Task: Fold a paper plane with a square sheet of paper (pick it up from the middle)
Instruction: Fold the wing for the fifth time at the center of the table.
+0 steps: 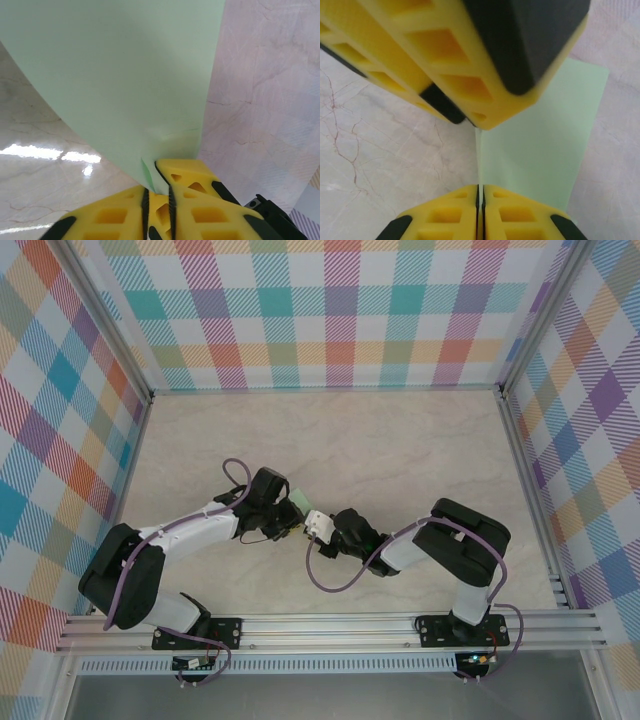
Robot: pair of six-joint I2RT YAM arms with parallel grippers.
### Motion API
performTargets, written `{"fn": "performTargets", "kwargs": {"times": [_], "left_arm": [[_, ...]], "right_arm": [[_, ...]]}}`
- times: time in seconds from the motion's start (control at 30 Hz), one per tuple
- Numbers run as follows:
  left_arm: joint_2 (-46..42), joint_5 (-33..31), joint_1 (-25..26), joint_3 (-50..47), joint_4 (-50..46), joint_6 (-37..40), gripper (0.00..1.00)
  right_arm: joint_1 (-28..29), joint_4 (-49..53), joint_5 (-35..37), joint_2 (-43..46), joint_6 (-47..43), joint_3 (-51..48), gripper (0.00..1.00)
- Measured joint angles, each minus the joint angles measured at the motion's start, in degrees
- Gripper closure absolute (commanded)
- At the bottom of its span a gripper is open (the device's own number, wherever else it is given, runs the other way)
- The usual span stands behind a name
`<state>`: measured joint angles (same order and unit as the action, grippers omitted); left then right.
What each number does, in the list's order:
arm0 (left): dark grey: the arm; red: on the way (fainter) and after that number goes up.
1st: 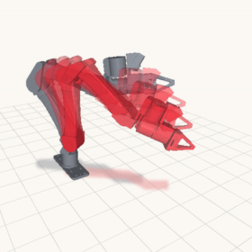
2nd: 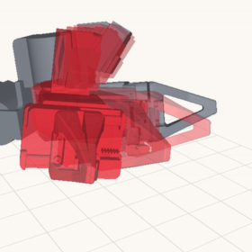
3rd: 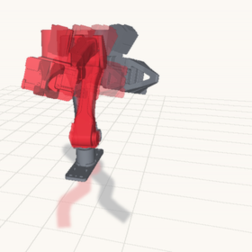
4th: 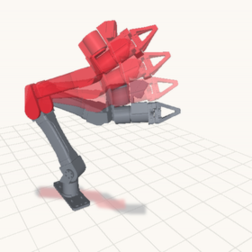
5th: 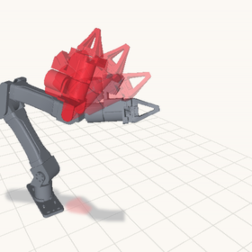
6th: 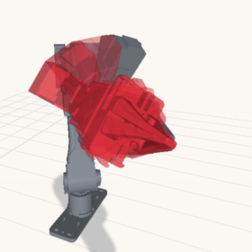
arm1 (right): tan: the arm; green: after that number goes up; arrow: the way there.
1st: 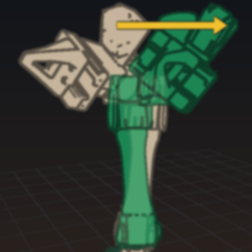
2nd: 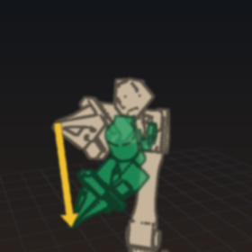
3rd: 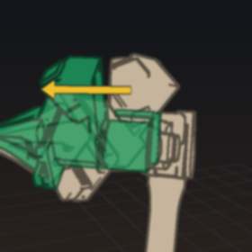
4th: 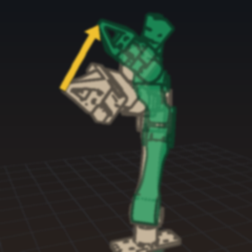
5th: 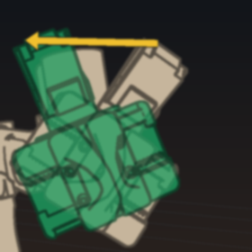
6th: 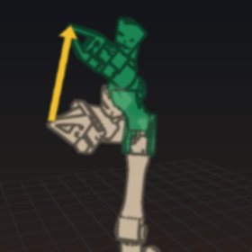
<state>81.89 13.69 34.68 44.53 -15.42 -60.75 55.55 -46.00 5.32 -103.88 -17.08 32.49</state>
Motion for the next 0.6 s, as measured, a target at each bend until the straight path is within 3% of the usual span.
{"fn": "performTargets", "kwargs": {"times": [0.13,0.3,0.6], "left_arm": [[-1.70,-0.83,-1.73,0.31,-2.69,1.20,0.60],[-6.25,-1.40,-5.66,0.31,-5.11,2.95,0.53],[-7.93,-0.81,-7.26,-0.15,-4.79,4.31,0.51]], "right_arm": [[-0.52,3.69,-1.31,0.61,4.98,1.07,0.92],[-2.73,9.60,-4.72,1.99,14.10,4.48,0.93],[-7.65,15.28,-12.35,2.10,28.57,7.15,0.92]]}}
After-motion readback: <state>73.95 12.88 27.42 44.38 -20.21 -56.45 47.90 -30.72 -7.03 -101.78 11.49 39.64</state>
